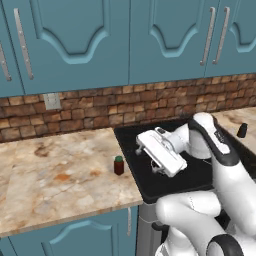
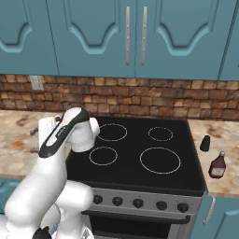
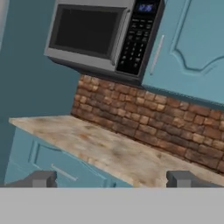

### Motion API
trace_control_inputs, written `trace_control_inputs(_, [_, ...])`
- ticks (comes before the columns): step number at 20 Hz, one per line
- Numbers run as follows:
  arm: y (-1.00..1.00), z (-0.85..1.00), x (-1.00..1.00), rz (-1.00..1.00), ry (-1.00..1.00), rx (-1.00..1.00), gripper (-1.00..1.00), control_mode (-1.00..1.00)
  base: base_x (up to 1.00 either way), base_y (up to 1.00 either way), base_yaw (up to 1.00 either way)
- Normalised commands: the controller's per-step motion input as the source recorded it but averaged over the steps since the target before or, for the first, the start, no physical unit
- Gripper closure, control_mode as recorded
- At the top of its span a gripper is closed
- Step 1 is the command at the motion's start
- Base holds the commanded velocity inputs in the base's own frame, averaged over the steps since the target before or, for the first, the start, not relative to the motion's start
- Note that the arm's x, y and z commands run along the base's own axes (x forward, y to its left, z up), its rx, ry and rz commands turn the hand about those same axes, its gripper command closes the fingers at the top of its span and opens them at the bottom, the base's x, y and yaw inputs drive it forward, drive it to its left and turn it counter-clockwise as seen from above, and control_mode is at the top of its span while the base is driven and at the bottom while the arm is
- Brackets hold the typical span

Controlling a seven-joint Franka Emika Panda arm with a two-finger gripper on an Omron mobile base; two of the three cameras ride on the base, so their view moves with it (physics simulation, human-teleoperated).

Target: Collect the paprika, ketchup, and shaker from the cabinet and place them next to the stove.

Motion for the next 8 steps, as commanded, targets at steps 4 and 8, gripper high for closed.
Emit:
trace_control_inputs(4, [-0.05,0.47,-0.8,-0.17,0.05,-0.02,-1.0,-1.0,0.0,0.0,0.0])
trace_control_inputs(8, [0.0,-0.02,-0.16,-0.03,0.04,-0.04,-1.0,-1.0,0.0,0.0,0.0])
